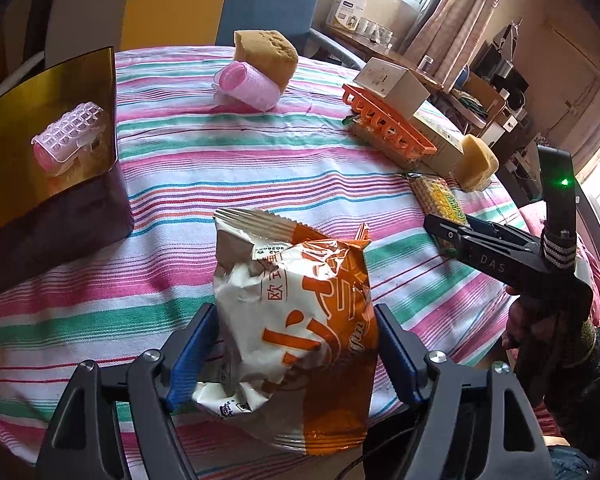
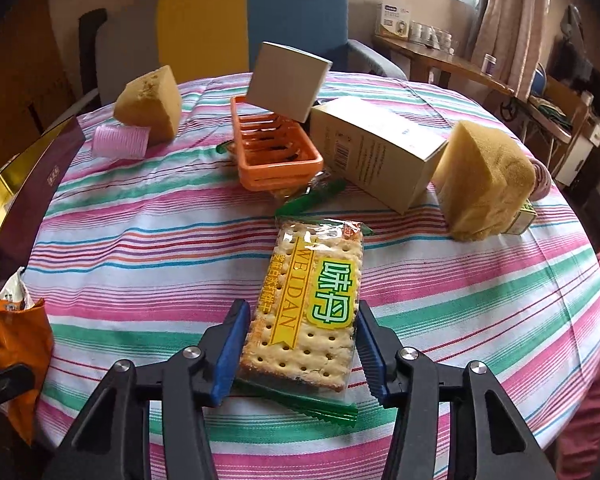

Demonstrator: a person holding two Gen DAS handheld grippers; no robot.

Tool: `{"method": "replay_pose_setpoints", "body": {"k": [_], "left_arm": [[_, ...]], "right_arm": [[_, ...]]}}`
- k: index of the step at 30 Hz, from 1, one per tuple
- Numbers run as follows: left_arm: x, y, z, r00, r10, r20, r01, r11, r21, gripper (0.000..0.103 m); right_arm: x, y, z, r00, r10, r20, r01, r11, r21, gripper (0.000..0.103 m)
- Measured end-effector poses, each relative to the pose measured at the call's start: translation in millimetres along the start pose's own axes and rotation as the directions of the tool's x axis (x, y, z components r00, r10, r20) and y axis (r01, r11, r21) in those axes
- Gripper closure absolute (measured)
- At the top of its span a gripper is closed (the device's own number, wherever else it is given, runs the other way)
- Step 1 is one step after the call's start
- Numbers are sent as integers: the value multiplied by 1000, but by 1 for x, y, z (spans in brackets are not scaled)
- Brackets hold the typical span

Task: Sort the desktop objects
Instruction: 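Carry the snack bag toward the gold tray with the left gripper while the right holds crackers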

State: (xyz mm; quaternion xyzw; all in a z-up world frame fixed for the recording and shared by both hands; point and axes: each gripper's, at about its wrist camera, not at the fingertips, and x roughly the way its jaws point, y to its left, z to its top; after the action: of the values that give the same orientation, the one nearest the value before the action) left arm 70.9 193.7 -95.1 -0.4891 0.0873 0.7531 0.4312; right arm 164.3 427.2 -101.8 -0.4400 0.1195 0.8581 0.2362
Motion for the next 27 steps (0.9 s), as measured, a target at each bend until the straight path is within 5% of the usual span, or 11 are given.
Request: {"method": "replay_pose_setpoints", "body": {"k": [5, 16, 27], "left_arm": [[0, 4, 0, 1000, -23, 5, 23, 1000, -17, 22], [0, 18, 6, 995, -104, -1, 104, 991, -85, 21], [2, 5, 12, 999, 13, -40, -13, 1000, -5, 25]], "right_arm": [[1, 5, -3, 1000, 22, 9, -22, 1000, -5, 46], [8, 17, -7, 997, 77, 16, -77, 997, -17, 8], [7, 12, -6, 992, 124, 17, -124, 992, -2, 5]]}}
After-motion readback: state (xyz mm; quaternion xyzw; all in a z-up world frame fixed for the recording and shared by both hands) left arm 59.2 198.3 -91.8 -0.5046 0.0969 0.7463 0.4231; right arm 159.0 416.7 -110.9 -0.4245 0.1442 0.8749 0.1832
